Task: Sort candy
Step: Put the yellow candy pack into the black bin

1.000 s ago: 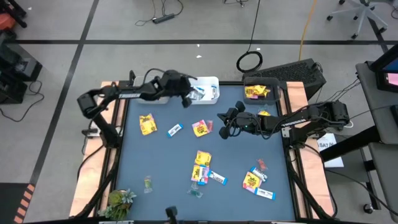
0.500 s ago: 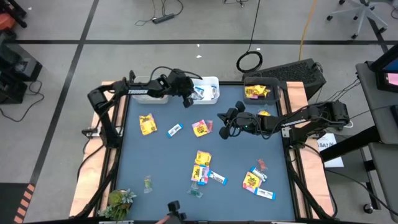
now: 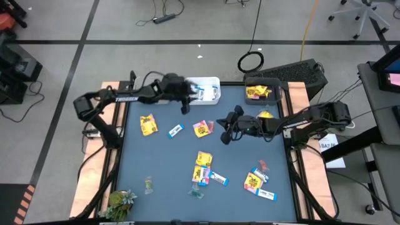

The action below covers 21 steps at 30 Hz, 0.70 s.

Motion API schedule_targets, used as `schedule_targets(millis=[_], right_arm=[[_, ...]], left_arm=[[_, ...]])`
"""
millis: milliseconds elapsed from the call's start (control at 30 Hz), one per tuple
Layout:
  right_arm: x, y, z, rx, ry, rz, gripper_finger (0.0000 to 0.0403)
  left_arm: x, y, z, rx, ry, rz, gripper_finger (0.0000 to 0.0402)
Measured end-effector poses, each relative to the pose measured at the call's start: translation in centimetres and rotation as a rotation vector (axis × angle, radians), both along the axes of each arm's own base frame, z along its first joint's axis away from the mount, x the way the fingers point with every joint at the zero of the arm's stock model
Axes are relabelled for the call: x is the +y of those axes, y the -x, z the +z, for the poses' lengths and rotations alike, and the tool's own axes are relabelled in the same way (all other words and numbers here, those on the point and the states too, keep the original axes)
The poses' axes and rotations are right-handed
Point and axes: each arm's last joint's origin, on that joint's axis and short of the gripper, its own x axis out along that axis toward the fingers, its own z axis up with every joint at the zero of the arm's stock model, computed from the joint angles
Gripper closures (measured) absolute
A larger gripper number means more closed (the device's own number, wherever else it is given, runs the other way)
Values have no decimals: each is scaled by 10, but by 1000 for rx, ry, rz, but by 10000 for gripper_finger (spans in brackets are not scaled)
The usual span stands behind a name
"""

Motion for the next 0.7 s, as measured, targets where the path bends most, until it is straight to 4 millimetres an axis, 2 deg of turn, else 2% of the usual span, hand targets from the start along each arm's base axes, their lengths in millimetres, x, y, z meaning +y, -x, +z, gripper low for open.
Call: schedule_targets(millis=[200, 367, 533, 700], right_arm=[[27, -3, -10, 11, -77, 69, 368], [47, -7, -23, 43, -190, 158, 331], [65, -16, -33, 85, -224, 215, 268], [78, -33, -45, 149, -247, 220, 189]], left_arm=[[-54, 12, -12, -185, -96, -117, 294], [-88, 26, -19, -323, -122, -159, 295], [-105, 38, -26, -351, -114, -178, 295], [-113, 45, -34, -338, -105, -203, 295]])
